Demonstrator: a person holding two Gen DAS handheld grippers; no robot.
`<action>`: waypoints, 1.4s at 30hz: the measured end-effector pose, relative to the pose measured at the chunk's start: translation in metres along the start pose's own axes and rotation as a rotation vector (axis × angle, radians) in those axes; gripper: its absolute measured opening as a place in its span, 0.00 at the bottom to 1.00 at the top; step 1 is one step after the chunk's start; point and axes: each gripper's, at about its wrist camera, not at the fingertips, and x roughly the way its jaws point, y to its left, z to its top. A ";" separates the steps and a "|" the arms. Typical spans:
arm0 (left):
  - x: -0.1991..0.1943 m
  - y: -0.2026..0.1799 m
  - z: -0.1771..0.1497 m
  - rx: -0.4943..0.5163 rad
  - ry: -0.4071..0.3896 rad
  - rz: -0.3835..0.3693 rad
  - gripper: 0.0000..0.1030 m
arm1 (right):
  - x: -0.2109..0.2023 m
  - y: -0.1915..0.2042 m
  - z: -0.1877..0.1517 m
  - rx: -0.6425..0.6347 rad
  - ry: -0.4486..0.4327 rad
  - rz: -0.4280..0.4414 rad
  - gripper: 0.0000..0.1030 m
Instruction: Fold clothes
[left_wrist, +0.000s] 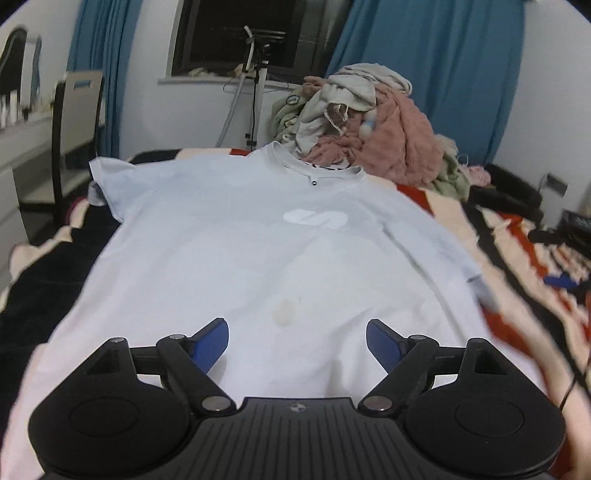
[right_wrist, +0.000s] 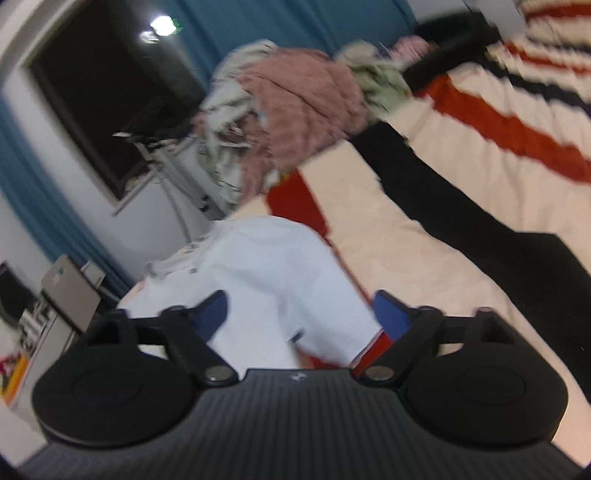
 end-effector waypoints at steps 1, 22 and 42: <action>0.006 0.007 -0.005 0.013 -0.004 0.019 0.81 | 0.014 -0.009 0.001 0.013 0.021 -0.013 0.77; 0.068 0.024 -0.019 -0.075 0.056 -0.074 0.81 | 0.107 -0.015 -0.016 -0.036 0.151 0.021 0.13; 0.087 0.025 -0.022 -0.069 0.041 -0.128 0.81 | 0.187 0.015 0.042 -0.622 -0.121 -0.391 0.13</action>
